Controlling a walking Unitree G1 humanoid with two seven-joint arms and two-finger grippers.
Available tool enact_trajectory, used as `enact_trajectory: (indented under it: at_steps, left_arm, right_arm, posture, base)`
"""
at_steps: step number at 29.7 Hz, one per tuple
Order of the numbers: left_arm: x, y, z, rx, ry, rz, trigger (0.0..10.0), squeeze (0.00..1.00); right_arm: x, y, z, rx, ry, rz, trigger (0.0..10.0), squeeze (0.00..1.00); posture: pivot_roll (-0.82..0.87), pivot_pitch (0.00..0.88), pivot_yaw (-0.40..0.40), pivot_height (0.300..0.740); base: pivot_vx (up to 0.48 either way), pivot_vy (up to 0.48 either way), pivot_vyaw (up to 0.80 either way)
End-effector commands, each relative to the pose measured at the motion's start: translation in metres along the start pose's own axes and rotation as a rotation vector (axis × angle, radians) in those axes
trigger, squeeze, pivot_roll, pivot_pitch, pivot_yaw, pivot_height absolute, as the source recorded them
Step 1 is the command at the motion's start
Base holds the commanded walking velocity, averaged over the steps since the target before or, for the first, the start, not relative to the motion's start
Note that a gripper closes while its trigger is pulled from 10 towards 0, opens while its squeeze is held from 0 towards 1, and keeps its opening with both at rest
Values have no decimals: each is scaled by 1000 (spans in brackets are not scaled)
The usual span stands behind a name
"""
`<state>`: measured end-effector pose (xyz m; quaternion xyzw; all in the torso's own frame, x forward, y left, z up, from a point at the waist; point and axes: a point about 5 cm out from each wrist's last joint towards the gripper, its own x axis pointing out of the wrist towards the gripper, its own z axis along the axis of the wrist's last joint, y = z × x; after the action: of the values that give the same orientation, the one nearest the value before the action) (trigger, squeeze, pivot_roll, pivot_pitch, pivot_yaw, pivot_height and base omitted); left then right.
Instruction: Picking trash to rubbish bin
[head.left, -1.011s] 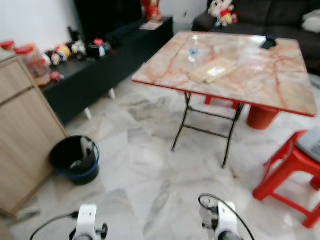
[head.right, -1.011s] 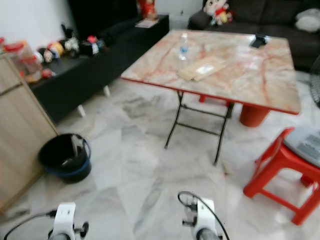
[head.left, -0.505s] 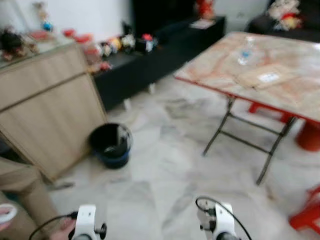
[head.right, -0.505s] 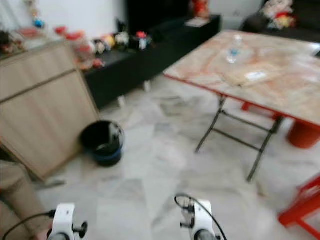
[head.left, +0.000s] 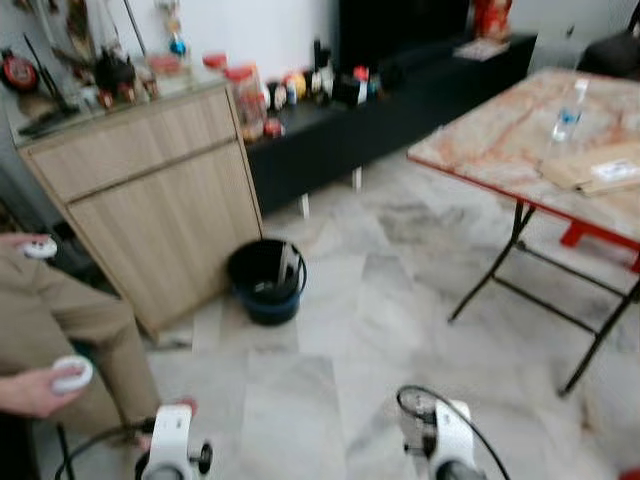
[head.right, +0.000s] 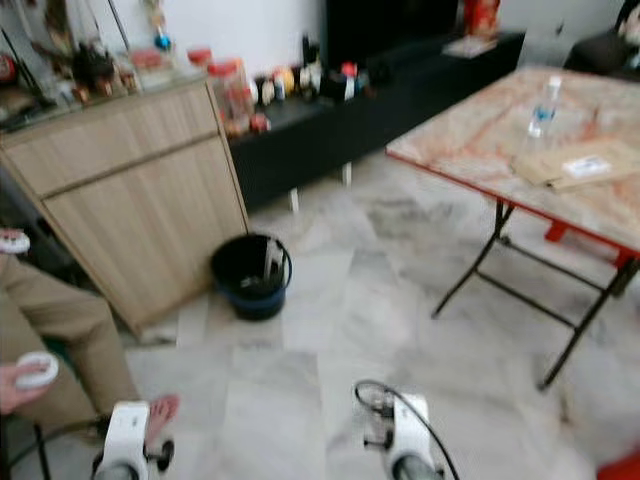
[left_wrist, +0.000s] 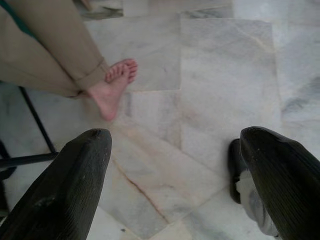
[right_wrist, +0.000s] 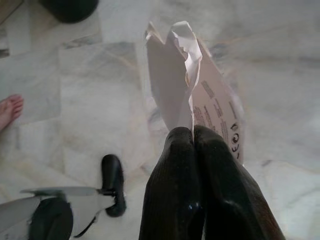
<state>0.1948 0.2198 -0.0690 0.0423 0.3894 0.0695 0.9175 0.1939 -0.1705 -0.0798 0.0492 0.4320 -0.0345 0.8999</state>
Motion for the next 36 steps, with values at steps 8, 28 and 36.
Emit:
enact_trajectory:
  at_steps: [8, 28, 36]
  left_arm:
    - [1, 1, 3, 10, -7, 8, 10000, 0]
    - [1, 3, 5, 12, -11, 13, 10000, 0]
    - [2, 5, 8, 20, -20, 14, 10000, 0]
  right_arm:
    - [1, 5, 3, -25, -15, 23, 10000, 0]
    - [1, 9, 4, -20, -18, 31, 10000, 0]
    - [1, 9, 2, -19, -8, 26, 10000, 0]
  posture:
    - [90, 8, 75, 740]
    - [103, 11, 82, 740]
    - [107, 8, 84, 740]
  base:
    - [403, 0, 100]
    - [336, 0, 405]
    - [338, 0, 0]
